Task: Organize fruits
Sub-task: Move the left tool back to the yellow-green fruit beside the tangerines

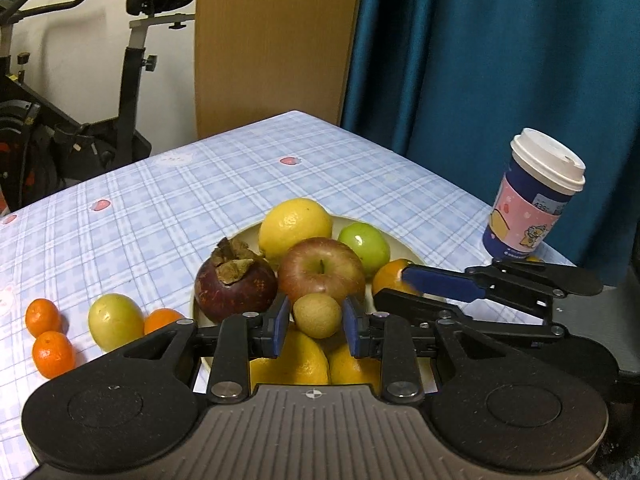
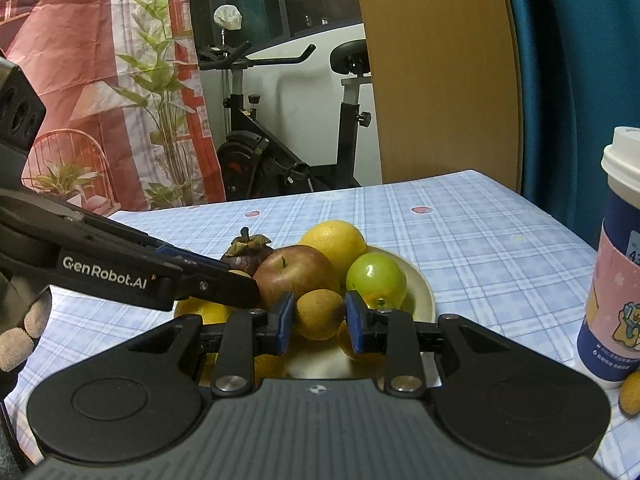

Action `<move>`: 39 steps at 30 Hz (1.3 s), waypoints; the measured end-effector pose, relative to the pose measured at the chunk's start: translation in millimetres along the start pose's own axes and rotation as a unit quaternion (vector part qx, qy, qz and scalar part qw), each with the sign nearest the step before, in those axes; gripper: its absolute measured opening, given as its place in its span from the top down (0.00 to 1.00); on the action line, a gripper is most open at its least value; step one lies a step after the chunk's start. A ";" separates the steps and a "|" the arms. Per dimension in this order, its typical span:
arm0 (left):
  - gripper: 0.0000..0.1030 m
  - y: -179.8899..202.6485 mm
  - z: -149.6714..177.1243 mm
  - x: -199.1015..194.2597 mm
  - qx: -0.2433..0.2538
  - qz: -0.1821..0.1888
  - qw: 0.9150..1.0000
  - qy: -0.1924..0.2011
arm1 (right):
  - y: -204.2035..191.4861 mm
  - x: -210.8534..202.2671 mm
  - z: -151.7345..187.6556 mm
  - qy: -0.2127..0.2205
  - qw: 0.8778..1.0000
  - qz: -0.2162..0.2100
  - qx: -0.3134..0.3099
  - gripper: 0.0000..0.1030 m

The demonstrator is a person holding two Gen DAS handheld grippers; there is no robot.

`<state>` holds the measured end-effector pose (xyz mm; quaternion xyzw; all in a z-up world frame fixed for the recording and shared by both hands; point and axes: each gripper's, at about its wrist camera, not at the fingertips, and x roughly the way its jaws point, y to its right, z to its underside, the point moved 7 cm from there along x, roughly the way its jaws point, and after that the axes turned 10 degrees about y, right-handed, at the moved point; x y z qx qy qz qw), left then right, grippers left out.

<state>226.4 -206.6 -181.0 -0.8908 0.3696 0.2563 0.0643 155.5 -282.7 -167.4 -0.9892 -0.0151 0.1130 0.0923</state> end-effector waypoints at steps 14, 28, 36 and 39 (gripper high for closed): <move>0.56 -32.8 -17.5 -27.5 -0.031 -0.036 0.998 0.036 | 0.6 -4.3 -5.5 0.016 1.000 0.009 0.000 0.66; 0.56 -99.1 -21.7 -78.0 -0.062 -0.108 0.990 0.069 | -25.6 4.2 -20.3 0.009 1.000 -0.015 -0.008 0.66; 0.56 -138.9 -14.6 -104.1 -0.079 -0.149 0.983 0.078 | -51.6 18.1 -27.1 0.000 0.999 -0.033 -0.011 0.66; 0.56 -151.8 -11.1 -111.5 -0.094 -0.157 0.980 0.079 | -63.3 23.7 -27.8 -0.005 0.999 -0.040 -0.017 0.66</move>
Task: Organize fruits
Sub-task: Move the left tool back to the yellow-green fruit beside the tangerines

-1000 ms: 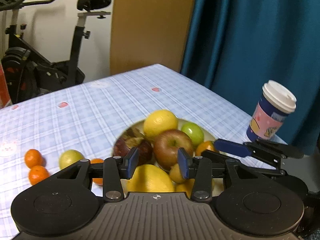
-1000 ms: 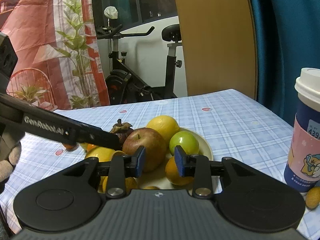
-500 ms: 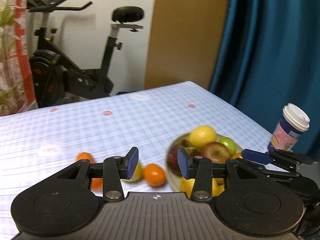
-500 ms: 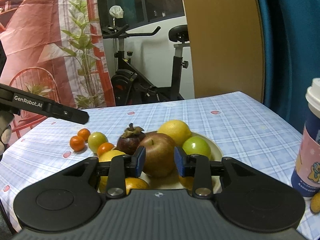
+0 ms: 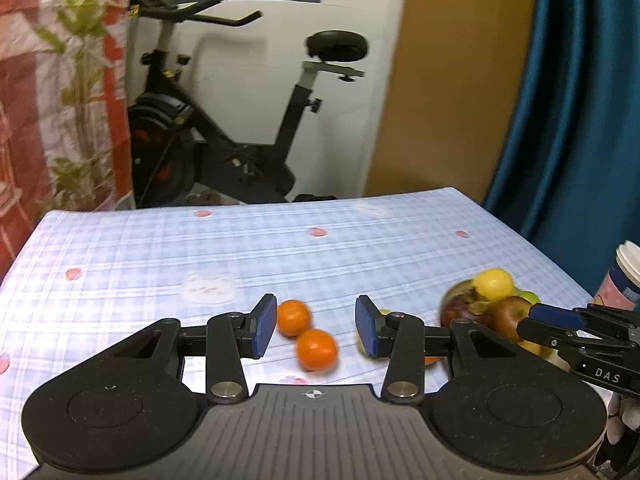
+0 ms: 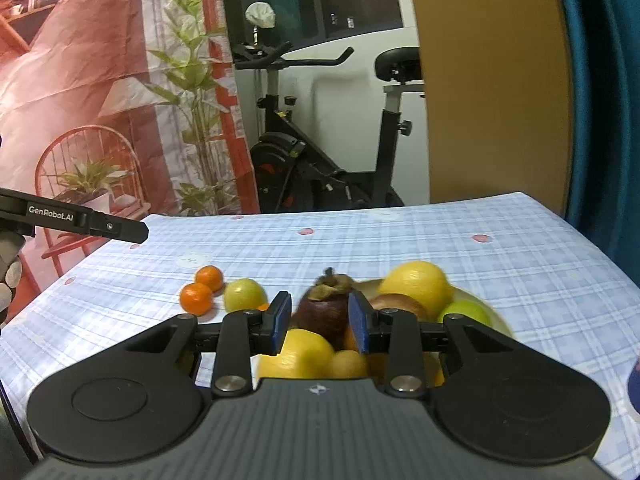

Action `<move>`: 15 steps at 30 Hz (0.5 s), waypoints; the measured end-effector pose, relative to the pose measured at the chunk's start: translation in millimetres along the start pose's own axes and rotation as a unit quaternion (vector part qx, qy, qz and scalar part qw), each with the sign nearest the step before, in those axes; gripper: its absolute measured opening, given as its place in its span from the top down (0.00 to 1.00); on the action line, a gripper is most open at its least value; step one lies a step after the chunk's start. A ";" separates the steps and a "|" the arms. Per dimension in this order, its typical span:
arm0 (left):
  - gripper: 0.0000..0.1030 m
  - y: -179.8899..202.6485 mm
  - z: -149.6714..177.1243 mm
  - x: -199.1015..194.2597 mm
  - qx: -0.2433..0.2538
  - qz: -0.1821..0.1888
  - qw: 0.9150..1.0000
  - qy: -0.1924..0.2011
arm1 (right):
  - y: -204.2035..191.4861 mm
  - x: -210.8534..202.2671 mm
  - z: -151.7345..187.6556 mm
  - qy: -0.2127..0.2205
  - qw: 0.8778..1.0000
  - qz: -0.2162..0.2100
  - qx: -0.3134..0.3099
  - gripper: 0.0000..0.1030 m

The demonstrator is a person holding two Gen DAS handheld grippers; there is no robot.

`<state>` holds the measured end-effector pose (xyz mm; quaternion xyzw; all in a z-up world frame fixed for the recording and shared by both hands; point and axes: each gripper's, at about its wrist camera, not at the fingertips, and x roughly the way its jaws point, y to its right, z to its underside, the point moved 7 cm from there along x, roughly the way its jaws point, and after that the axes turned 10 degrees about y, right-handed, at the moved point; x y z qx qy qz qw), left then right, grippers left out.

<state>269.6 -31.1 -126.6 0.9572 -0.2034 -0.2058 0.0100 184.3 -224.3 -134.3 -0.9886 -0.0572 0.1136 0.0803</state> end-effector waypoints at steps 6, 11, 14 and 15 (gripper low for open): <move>0.56 -23.8 3.9 -0.3 -0.010 -0.007 1.000 -0.008 | -28.3 21.4 0.4 -0.016 0.999 -0.028 -0.018 0.66; 0.56 -32.1 11.2 6.3 -0.022 -0.006 1.000 -0.014 | -52.4 41.9 6.6 -0.034 0.997 -0.055 -0.044 0.66; 0.56 -34.1 14.6 13.1 -0.030 -0.002 0.999 -0.018 | -61.8 53.5 10.9 -0.046 0.995 -0.065 -0.060 0.66; 0.56 -34.3 14.8 15.8 -0.031 0.000 0.999 -0.018 | -63.2 57.8 11.7 -0.050 0.994 -0.067 -0.064 0.66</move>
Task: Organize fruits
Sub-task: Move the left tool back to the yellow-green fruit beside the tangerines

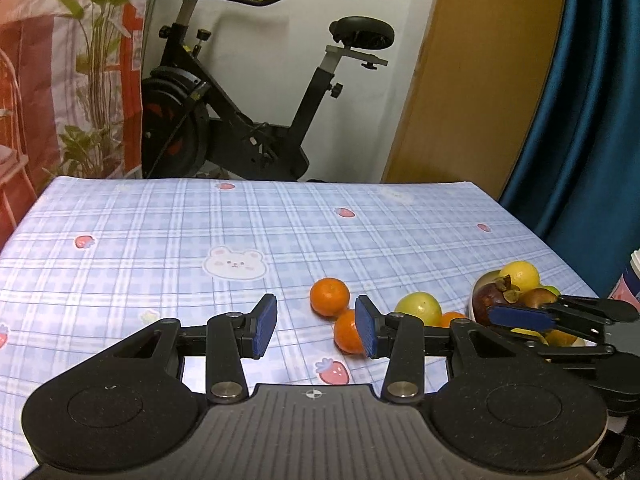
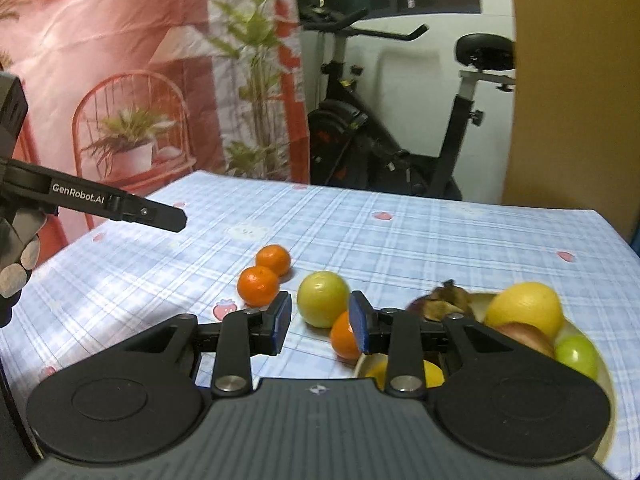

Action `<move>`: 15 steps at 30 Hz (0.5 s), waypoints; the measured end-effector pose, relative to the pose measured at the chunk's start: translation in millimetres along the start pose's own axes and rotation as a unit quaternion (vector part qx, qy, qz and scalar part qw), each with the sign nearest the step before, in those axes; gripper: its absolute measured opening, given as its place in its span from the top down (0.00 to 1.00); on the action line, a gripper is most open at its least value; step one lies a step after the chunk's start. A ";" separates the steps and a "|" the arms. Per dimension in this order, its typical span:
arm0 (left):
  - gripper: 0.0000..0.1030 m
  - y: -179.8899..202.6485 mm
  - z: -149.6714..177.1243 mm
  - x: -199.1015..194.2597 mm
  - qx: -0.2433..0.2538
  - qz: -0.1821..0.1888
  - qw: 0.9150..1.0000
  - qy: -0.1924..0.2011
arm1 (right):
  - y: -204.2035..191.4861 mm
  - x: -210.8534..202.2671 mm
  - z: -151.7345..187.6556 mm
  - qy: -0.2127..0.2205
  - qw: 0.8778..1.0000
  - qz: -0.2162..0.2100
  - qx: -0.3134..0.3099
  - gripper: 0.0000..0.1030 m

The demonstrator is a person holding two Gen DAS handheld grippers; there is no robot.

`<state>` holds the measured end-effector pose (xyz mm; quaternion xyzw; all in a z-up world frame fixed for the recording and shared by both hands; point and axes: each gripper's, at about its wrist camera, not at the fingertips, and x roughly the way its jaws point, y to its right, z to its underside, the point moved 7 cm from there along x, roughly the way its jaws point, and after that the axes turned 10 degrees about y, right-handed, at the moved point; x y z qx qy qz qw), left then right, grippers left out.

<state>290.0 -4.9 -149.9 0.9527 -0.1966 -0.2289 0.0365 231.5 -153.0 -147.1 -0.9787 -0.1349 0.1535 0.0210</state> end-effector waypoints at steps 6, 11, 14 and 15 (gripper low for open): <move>0.56 1.1 -3.9 15.7 -0.013 0.010 1.000 0.003 | 3.5 33.3 -2.4 -0.034 0.999 -0.008 -0.013 0.61; 0.56 3.4 -4.8 26.7 -0.021 0.020 1.000 -0.001 | 4.3 62.5 -1.5 -0.074 0.997 -0.017 -0.034 0.53; 0.56 4.3 -3.9 30.4 -0.021 0.025 0.999 -0.004 | 2.5 76.9 4.4 -0.096 0.994 -0.018 -0.048 0.53; 0.56 4.6 -2.9 31.3 -0.021 0.027 0.999 -0.006 | 1.7 80.4 6.7 -0.101 0.993 -0.020 -0.048 0.53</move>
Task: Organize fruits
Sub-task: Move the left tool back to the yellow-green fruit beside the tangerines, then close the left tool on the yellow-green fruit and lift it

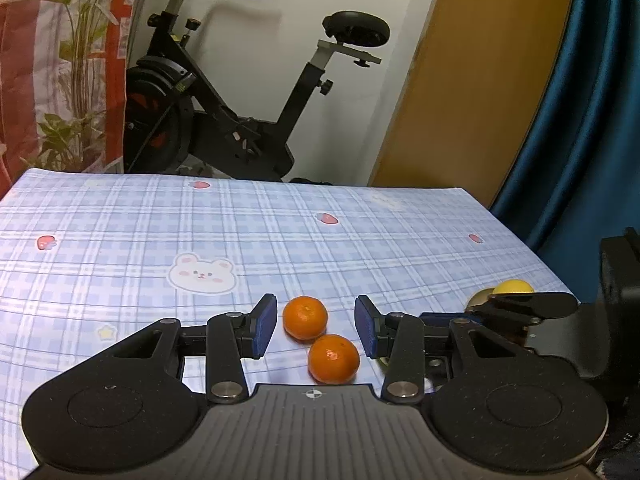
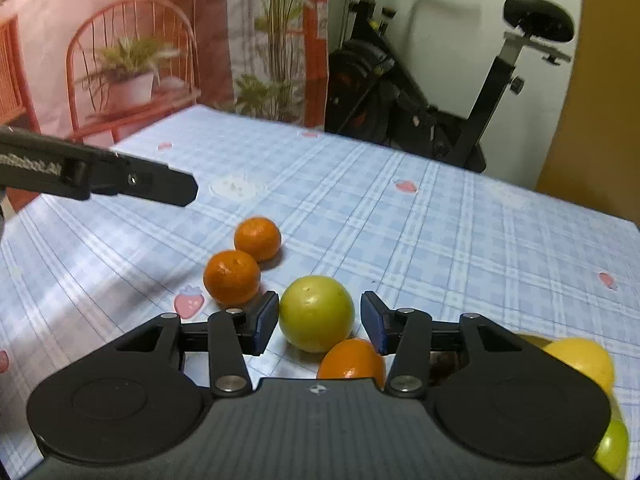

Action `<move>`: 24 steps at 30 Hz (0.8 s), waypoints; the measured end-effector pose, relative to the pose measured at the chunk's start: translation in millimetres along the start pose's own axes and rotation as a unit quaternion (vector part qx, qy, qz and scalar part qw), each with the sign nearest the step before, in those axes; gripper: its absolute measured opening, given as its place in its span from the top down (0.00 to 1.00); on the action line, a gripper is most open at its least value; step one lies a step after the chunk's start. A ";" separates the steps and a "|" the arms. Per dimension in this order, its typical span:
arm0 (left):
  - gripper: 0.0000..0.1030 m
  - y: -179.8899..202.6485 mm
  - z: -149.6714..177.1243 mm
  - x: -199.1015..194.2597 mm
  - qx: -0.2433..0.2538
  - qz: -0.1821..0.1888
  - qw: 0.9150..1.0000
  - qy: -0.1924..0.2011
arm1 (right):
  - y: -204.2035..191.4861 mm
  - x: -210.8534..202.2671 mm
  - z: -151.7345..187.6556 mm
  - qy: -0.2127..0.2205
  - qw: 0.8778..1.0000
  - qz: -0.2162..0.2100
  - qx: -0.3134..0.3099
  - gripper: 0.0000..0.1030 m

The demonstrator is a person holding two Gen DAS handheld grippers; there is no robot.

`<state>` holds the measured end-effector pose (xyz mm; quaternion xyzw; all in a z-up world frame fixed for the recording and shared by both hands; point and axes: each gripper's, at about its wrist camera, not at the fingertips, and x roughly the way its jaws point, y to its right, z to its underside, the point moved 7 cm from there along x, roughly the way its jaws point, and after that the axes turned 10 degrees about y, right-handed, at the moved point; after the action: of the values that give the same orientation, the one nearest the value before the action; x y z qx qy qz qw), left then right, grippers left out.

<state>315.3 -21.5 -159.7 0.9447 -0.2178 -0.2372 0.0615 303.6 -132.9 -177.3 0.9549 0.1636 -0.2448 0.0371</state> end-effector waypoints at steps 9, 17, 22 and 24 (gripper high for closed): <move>0.56 5.6 7.9 -2.8 -0.003 0.013 1.000 -0.013 | -6.1 5.0 5.3 -0.014 1.000 -0.003 -0.006 0.53; 0.56 22.2 29.9 -18.0 -0.015 0.040 0.998 -0.038 | -38.5 -16.6 12.2 -0.003 0.999 -0.039 -0.021 0.53; 0.55 37.0 59.0 -23.8 -0.026 0.065 0.995 -0.067 | -55.0 -34.7 31.0 0.003 0.998 -0.051 -0.026 0.53; 0.55 43.4 67.2 -25.1 -0.024 0.075 0.994 -0.078 | -56.7 -42.5 36.3 0.007 0.998 -0.054 -0.018 0.53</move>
<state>246.9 -50.2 -198.7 0.9028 -0.2860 -0.3098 0.0845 233.1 -97.4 -188.3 0.9454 0.2197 -0.2373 0.0395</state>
